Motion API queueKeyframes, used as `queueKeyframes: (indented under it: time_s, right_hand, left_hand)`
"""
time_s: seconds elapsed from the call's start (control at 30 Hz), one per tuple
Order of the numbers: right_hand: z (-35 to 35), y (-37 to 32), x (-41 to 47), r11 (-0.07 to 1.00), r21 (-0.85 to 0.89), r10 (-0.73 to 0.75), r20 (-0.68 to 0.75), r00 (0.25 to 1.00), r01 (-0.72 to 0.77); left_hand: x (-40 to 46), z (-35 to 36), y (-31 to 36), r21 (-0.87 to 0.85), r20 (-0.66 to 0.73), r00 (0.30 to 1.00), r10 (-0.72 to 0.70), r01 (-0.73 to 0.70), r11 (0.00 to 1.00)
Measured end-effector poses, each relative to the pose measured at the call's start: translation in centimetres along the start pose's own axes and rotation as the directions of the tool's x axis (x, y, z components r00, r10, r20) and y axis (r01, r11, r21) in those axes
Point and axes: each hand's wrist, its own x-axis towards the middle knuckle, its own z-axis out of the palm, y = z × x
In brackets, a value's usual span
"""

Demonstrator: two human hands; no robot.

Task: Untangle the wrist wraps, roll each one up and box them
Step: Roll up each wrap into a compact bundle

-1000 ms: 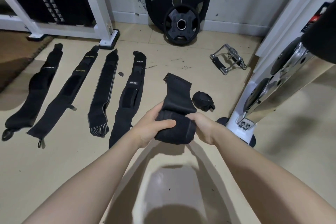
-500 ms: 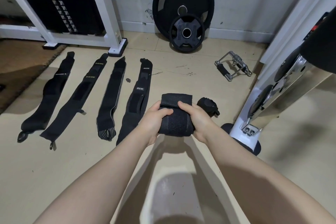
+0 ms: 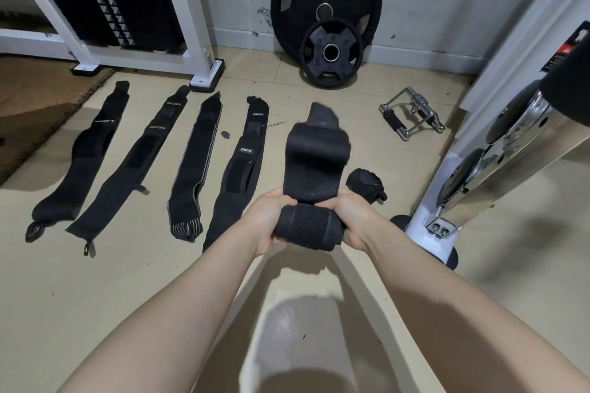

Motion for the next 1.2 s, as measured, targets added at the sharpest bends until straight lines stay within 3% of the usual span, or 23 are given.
queueKeyframes:
  time_s: [0.13,0.27,0.43,0.53,0.67,0.77,0.83,0.9,1.0,1.1,1.2]
  right_hand:
    - [-0.1,0.6,-0.1,0.999,-0.026,0.027,0.031,0.999,-0.026]
    - [-0.7,1.1,-0.3,0.993,-0.087,-0.052,0.242,0.969,0.075]
    - [-0.3,0.1,-0.6,0.867,-0.467,0.012,0.369,0.929,0.174]
    - [0.1,-0.5,-0.8,0.862,-0.458,-0.016,0.403,0.915,0.217]
    - [0.1,-0.5,-0.7,0.903,-0.373,-0.098,0.309,0.946,0.215]
    - [-0.1,-0.3,-0.6,0.940,-0.298,-0.094,0.236,0.967,0.165]
    - [-0.4,-0.2,-0.5,0.950,-0.281,-0.085,0.195,0.977,0.138]
    - [-0.7,-0.3,-0.4,0.955,-0.271,-0.076,0.160,0.984,0.118]
    - [-1.1,-1.0,-0.6,0.937,-0.335,-0.060,0.133,0.989,0.102]
    - [-0.9,-2.1,-0.8,0.876,-0.471,-0.049,0.124,0.991,0.102]
    - [-1.0,-2.8,-0.7,0.850,-0.490,-0.139,0.145,0.980,0.193]
  left_hand:
    - [-0.4,-0.1,0.7,-0.011,-0.077,0.990,-0.122,0.121,0.993]
    - [-1.0,-0.2,1.8,0.001,-0.134,0.972,-0.194,0.196,0.981]
    - [-1.0,-1.3,2.5,-0.061,-0.126,0.944,-0.306,0.300,0.952]
    - [-0.8,-1.6,2.5,-0.100,-0.089,0.934,-0.347,0.338,0.936]
    - [-0.6,-1.8,2.1,-0.059,-0.019,0.946,-0.325,0.323,0.945]
    - [-0.8,-1.7,2.0,-0.005,0.017,0.981,-0.193,0.193,0.981]
    - [-0.7,-1.5,1.9,-0.017,0.127,0.991,-0.041,0.043,0.999]
    - [-1.0,-1.3,1.9,0.087,0.208,0.975,0.081,-0.101,0.991]
    - [-1.3,-1.2,1.5,0.221,0.186,0.962,0.198,-0.237,0.946]
    - [-1.4,-1.2,0.9,0.142,0.179,0.942,0.285,-0.312,0.940]
    - [-1.4,-1.3,0.8,0.143,0.178,0.928,0.326,-0.352,0.925]
